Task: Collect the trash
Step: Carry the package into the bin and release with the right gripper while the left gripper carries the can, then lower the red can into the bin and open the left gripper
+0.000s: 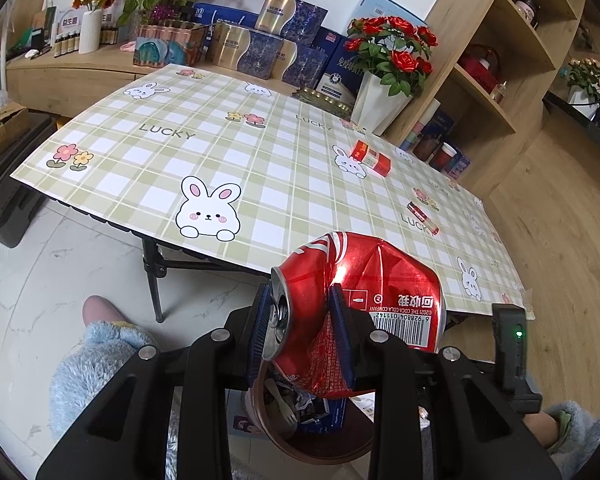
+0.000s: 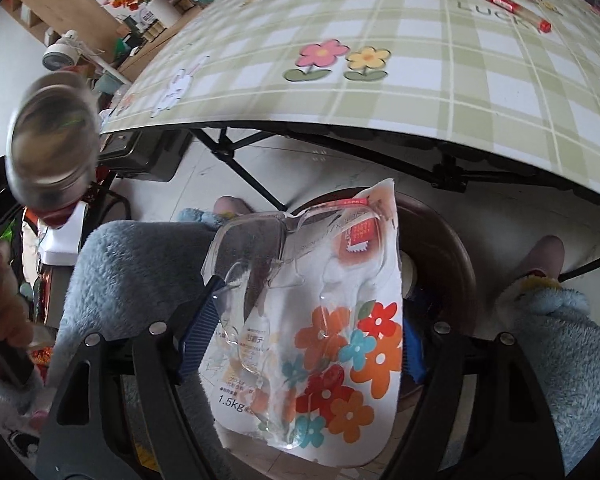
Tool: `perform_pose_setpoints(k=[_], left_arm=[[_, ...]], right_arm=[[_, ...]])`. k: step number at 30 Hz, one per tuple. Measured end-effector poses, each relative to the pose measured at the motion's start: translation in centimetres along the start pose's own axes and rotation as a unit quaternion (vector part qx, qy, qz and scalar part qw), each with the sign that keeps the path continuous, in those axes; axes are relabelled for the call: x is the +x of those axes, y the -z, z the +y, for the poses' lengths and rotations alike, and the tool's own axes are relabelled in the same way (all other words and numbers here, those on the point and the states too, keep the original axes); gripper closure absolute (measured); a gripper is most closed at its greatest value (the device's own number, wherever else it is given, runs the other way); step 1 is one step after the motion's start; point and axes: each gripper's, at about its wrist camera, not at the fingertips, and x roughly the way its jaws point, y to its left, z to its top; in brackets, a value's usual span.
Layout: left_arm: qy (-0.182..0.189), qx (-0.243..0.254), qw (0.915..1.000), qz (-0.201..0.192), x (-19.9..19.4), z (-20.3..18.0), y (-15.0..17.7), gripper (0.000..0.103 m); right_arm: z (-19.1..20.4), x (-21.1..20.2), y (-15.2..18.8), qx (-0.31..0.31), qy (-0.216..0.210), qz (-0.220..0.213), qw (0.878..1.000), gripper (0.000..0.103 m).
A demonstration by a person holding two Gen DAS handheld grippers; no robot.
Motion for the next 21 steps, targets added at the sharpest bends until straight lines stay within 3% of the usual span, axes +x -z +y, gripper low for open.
perform_pose_setpoints(k=[5, 8, 10, 13, 21], left_arm=[[0.001, 0.002, 1.0, 0.007, 0.4, -0.3, 0.2, 0.073], [0.004, 0.001, 0.9999, 0.013, 0.8, -0.5, 0.2, 0.073], [0.003, 0.005, 0.9998, 0.016, 1.0, -0.8, 0.3, 0.073], [0.004, 0.01, 0.9997, 0.023, 1.3, -1.3, 0.5, 0.073], [-0.006, 0.052, 0.9975, 0.046, 3.4, -3.3, 1.3, 0.073]], right_arm=[[-1.3, 0.4, 0.2, 0.02, -0.006, 0.001, 1.0, 0.022], [-2.0, -0.1, 0.2, 0.032, -0.009, -0.011, 0.999, 0.013], [-2.2, -0.6, 0.1, 0.037, -0.007, -0.023, 0.999, 0.013], [-2.5, -2.3, 0.1, 0.044, -0.003, -0.052, 0.998, 0.008], [-2.1, -6.5, 0.6, 0.018, 0.056, -0.143, 0.988, 0.006]])
